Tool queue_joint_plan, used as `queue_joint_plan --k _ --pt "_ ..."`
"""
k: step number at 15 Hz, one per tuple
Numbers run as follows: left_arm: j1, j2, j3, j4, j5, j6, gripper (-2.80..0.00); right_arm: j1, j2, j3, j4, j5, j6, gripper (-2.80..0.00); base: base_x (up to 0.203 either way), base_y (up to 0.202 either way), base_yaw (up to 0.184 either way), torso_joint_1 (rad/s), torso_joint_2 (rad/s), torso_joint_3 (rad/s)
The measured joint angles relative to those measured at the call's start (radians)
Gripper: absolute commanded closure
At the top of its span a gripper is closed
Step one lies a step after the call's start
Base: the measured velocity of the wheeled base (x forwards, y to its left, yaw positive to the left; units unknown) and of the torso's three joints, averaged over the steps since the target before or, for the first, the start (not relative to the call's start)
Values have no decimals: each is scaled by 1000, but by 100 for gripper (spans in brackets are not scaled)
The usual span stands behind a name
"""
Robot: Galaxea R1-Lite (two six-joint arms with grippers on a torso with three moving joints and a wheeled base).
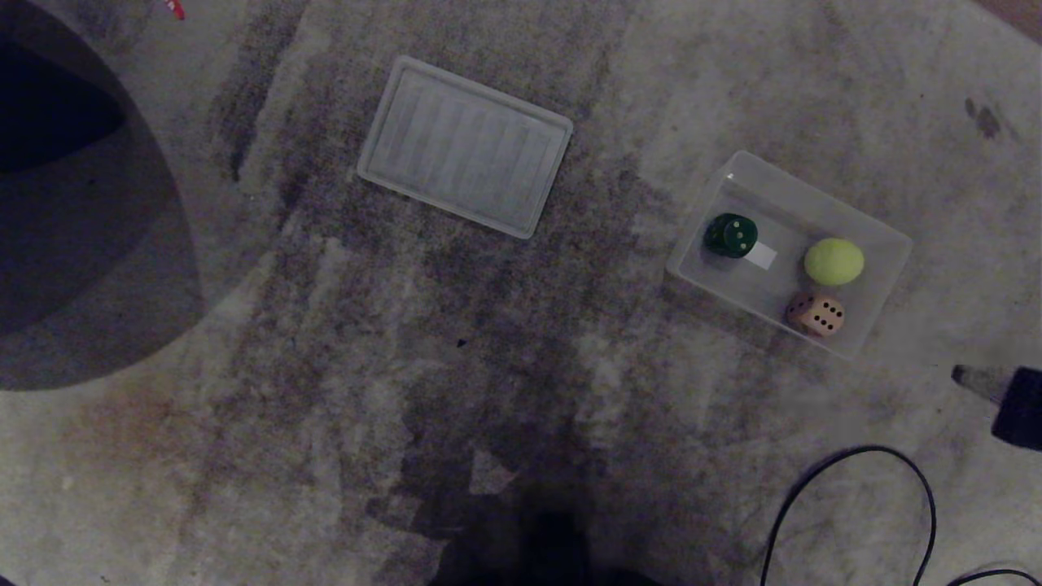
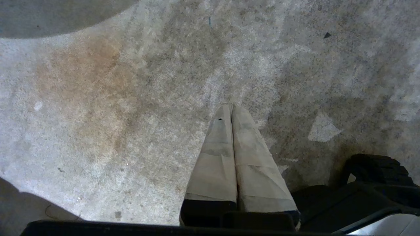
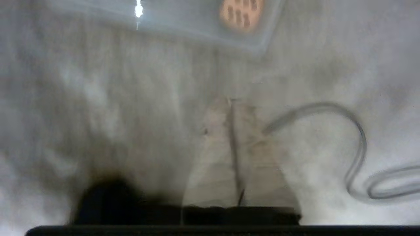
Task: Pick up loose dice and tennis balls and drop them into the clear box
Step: Pick up the ball on the table
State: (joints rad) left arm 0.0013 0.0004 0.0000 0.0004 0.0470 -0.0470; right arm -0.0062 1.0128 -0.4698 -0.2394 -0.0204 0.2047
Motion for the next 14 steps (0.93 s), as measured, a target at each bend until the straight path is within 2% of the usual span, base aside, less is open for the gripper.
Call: queue_joint_plan --k 8,11,14 --pt "0 0 0 0 0 0 0 4 -755 176 585 -120 -6 0 0 0 0 0 0 0" --pt "0 0 0 0 0 0 0 3 -907 264 620 -128 -20 0 0 0 0 0 0 0" --pt "0 0 0 0 0 0 0 3 -980 343 496 -80 -50 0 0 0 0 0 0 0"
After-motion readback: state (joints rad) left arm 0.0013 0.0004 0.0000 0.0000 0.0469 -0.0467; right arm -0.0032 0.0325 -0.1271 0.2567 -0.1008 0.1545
